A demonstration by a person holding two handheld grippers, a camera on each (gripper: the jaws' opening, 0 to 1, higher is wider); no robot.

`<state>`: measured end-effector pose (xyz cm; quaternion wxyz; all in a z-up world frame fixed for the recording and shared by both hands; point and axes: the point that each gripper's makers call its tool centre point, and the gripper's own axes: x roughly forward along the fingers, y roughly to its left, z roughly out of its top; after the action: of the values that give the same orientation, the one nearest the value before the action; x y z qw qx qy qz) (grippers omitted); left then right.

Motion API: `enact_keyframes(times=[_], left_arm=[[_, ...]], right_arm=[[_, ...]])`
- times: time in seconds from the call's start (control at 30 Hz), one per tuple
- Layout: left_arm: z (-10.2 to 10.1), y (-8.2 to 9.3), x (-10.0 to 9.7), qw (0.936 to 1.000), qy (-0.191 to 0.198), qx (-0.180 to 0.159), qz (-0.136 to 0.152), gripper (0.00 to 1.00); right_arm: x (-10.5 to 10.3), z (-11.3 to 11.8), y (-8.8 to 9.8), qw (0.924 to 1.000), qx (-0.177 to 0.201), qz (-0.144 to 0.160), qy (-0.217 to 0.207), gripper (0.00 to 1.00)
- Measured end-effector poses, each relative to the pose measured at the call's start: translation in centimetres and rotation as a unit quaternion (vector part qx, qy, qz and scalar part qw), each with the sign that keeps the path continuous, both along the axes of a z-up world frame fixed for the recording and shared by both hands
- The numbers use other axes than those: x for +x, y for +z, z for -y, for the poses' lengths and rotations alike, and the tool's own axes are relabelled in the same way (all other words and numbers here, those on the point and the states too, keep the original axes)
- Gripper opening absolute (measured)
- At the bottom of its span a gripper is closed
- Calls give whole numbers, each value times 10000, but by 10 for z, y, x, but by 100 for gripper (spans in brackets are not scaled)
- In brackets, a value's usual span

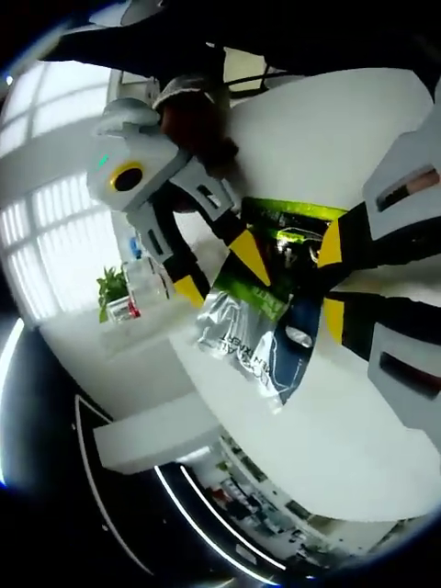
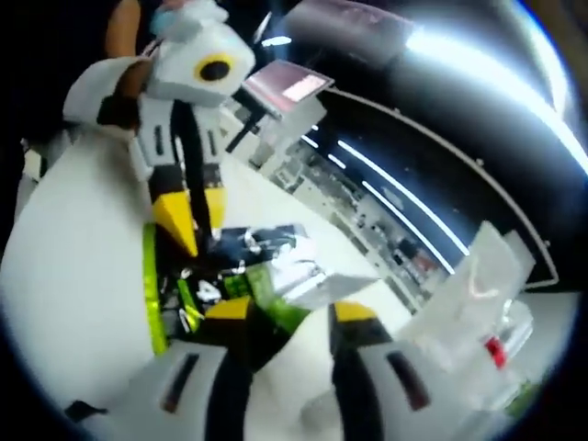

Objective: Arrange the skincare products in the storage area until every visible bottle or jar stands upright without overlapping.

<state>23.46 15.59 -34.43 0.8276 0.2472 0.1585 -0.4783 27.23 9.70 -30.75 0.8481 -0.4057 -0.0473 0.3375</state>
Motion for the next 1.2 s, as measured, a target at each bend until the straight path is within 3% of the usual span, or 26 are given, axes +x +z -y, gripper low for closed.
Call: enact_keyframes(times=[0.17, 0.23, 0.4, 0.57, 0.8, 0.87, 1.2], left_arm=[[-2, 1, 1, 9999, 94, 10, -56, 9], [-3, 1, 1, 9999, 103, 5, -105, 9], [-3, 1, 1, 9997, 145, -24, -177, 9], [-1, 1, -1, 9995, 121, -90, -259, 9], [6, 0, -4, 9984, 113, -265, -491, 9], [7, -1, -5, 9980, 136, -291, -539, 9], [7, 0, -9, 9968, 192, -282, -716, 9]], right_arm=[[5, 6, 10, 9992, -42, 350, -193, 56], [5, 6, 12, 9991, -19, 386, -196, 58], [-2, -4, 7, 9994, -123, 331, 64, 47], [-10, -14, -4, 9992, -223, 75, 330, 25], [-10, -15, -12, 9989, -232, -175, 358, 9], [-8, -13, -17, 9988, -272, -299, 281, 0], [-3, -9, -21, 9980, -34, -603, 164, 0]])
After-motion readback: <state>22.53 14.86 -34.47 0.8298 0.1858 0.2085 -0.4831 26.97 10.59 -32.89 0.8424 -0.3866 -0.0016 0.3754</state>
